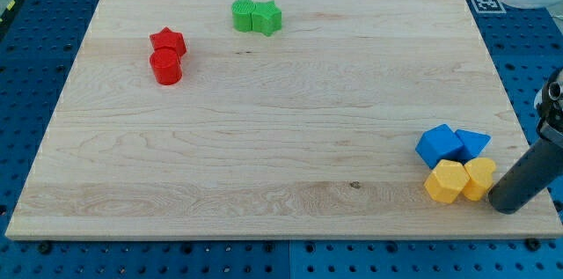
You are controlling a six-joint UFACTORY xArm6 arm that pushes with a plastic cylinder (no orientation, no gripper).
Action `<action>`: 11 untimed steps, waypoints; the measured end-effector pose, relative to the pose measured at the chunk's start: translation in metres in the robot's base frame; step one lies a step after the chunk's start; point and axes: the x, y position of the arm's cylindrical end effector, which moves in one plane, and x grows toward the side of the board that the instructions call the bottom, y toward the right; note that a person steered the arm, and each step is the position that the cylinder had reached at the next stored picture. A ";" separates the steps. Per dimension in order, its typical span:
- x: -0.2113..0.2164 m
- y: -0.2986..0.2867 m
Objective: Separate the yellow blocks with the blue blocks
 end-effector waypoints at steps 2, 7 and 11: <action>-0.029 0.028; -0.013 -0.064; -0.012 -0.101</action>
